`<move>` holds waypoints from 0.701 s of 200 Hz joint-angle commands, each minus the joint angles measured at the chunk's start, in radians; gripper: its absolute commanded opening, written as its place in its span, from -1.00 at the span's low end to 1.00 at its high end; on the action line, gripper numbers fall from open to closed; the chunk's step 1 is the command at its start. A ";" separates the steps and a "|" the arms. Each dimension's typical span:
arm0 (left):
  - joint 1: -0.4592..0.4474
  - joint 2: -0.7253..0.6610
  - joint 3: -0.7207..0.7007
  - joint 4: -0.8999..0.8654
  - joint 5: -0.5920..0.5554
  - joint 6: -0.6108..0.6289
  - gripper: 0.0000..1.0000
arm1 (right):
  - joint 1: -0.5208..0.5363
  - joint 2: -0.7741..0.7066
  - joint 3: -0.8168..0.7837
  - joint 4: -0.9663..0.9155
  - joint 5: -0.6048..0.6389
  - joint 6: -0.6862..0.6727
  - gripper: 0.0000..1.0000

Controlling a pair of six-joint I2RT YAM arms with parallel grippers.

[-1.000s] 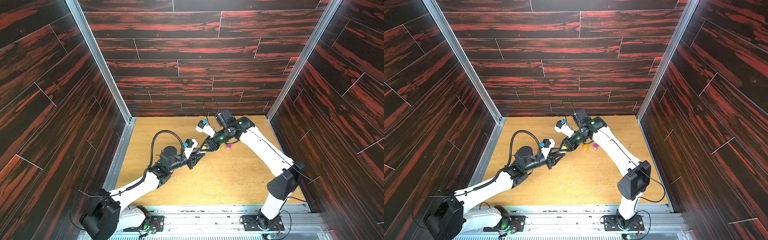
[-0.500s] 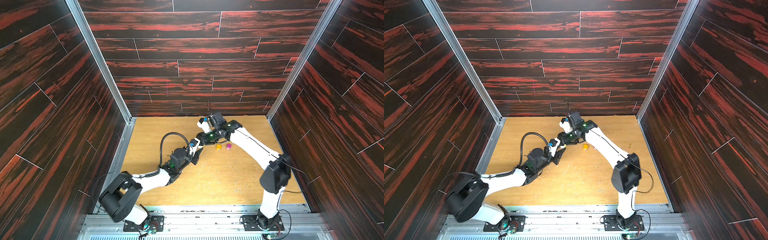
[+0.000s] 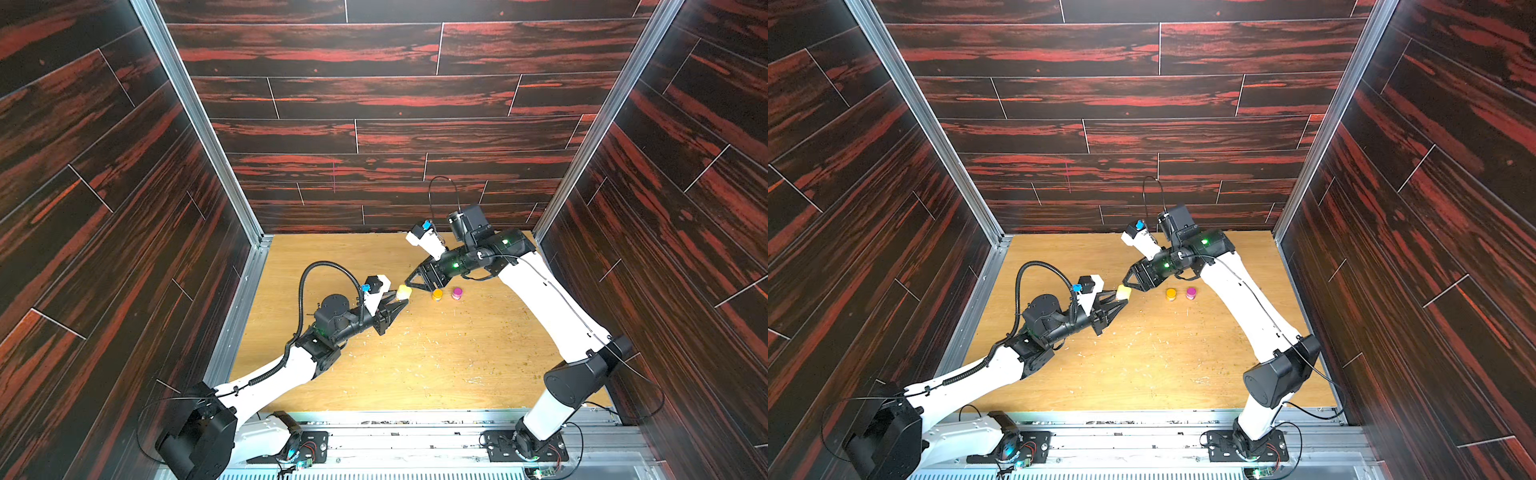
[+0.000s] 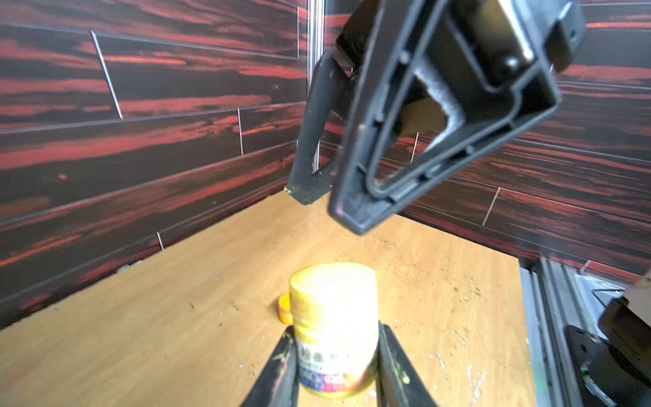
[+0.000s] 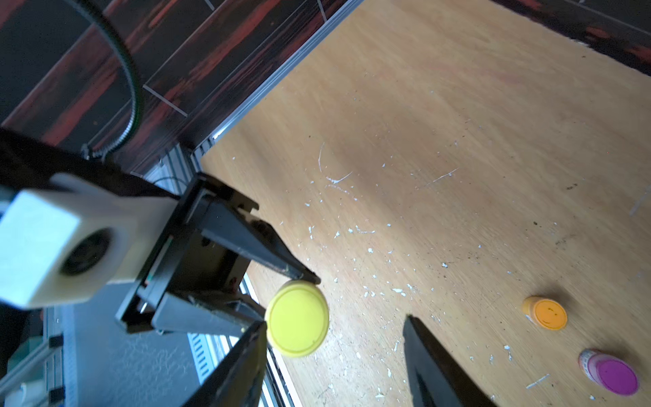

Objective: Close the paint jar lid
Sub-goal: Screw the lid onto the paint jar.

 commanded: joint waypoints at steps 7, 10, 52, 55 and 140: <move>0.005 -0.010 0.004 -0.007 0.040 -0.009 -0.64 | 0.006 0.011 -0.028 -0.054 -0.080 -0.093 0.29; 0.005 -0.010 0.005 -0.007 0.041 -0.009 -0.65 | 0.006 0.011 -0.032 -0.054 -0.086 -0.096 0.30; 0.005 -0.010 0.008 -0.010 0.051 -0.012 -0.65 | 0.015 0.031 -0.056 -0.026 -0.119 -0.101 0.29; 0.005 -0.009 0.010 -0.010 0.051 -0.013 -0.65 | 0.015 0.032 -0.056 -0.025 -0.119 -0.102 0.29; 0.005 0.001 0.016 -0.008 0.050 -0.007 -0.65 | 0.029 0.050 -0.094 0.001 -0.123 -0.076 -0.19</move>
